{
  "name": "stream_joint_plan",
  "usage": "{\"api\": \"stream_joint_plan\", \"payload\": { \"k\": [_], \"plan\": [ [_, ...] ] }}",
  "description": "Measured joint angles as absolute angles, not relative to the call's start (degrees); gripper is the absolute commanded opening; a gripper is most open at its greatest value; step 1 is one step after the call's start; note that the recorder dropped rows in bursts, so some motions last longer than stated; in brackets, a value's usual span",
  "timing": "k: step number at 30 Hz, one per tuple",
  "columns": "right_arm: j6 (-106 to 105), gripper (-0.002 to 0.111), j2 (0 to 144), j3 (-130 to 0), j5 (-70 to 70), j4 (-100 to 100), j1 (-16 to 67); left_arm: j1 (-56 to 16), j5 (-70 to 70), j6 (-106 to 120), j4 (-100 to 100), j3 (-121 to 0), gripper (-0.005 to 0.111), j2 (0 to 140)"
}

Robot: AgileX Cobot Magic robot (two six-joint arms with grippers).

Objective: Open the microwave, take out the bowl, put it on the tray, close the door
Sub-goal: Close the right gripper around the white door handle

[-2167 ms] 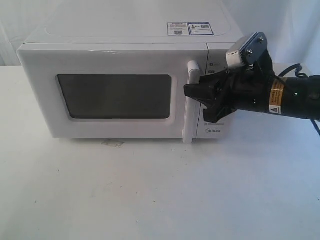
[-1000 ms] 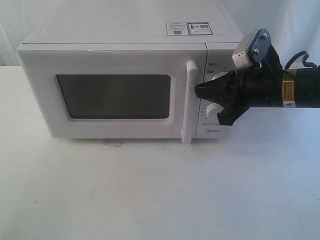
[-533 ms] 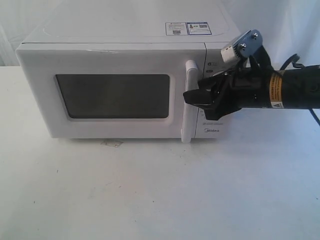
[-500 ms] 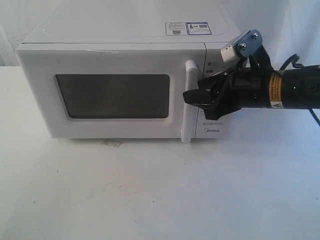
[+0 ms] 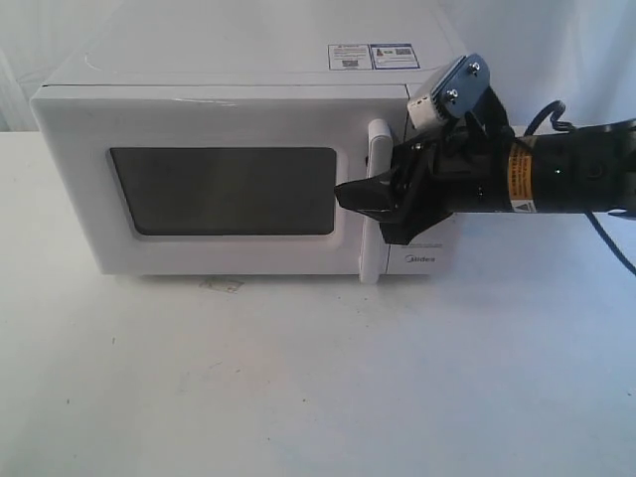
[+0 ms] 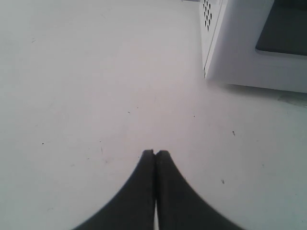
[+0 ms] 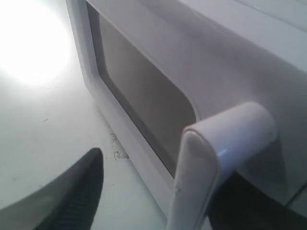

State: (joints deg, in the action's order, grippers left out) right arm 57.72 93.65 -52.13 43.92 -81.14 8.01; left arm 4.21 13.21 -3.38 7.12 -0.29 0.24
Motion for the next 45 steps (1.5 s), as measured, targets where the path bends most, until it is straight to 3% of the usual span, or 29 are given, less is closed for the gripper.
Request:
{"api": "stream_joint_plan", "payload": {
  "k": [8,29,45],
  "plan": [
    [57.7,0.000,93.9,-52.4,43.6,-81.4,8.2,4.2,13.2,-3.4,7.0,-0.3,0.000,0.2],
    [59.3,0.000,94.7,-55.1,49.1,-94.2,7.0,4.2,13.2,-3.4,7.0,-0.3,0.000,0.2],
    [58.0,0.000,93.8,-53.5,40.2,-83.9,9.5,4.2,13.2,-3.4,7.0,-0.3,0.000,0.2]
  ]
}}
